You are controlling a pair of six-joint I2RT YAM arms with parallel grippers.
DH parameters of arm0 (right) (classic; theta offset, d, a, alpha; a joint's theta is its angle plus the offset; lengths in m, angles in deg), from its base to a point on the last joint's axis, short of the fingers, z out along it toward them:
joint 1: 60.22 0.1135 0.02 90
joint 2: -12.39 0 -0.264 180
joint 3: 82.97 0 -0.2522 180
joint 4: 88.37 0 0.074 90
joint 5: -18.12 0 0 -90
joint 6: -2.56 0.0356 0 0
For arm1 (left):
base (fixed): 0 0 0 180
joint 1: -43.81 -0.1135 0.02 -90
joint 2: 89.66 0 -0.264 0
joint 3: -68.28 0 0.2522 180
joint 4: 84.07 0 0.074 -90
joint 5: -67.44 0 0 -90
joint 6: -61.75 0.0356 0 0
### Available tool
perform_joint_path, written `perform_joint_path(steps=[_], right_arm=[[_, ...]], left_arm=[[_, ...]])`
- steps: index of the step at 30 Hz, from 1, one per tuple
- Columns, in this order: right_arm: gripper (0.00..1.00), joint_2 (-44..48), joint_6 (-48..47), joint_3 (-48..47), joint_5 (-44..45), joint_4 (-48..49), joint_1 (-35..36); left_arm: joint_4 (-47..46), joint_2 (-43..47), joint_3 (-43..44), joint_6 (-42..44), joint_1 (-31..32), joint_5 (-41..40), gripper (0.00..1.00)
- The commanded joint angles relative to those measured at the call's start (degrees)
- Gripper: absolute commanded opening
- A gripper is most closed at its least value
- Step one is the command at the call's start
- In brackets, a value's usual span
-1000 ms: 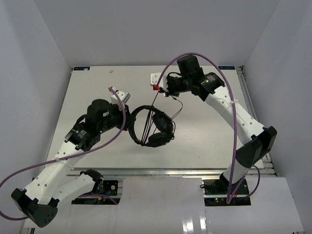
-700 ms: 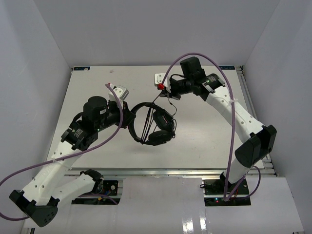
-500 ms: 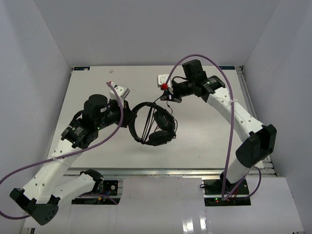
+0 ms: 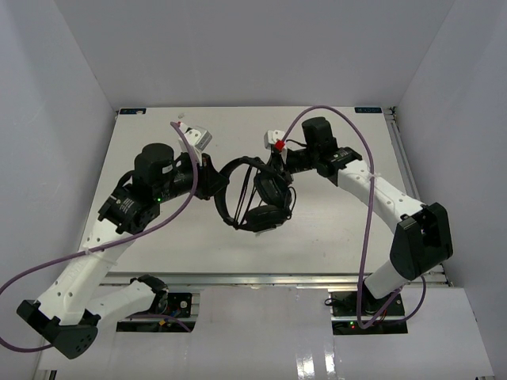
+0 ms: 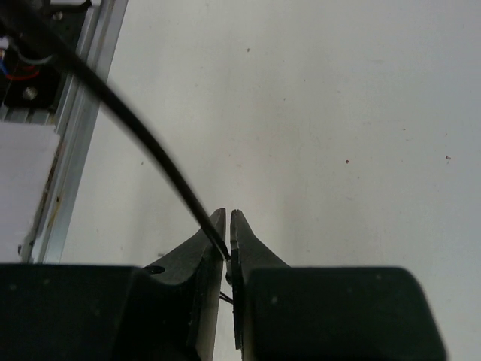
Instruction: Wrap the headphones
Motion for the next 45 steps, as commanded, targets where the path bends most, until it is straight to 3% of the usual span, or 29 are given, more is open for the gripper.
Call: perform_joint_path(steps=[1, 22, 45], right_arm=[[0.15, 2.67, 13.15, 7.96, -2.58, 22.15, -0.51], [0.33, -2.08, 37.08, 18.29, -11.8, 55.76, -0.51], [0.51, -3.97, 38.05, 20.99, -12.86, 61.09, -0.48]], left_arm=[[-4.71, -0.36, 6.22, -2.81, 0.29, 2.67, 0.0], [-13.51, -3.07, 9.01, -12.27, 0.29, 3.5, 0.0], [-14.2, -3.44, 10.21, -14.34, 0.29, 5.17, 0.0]])
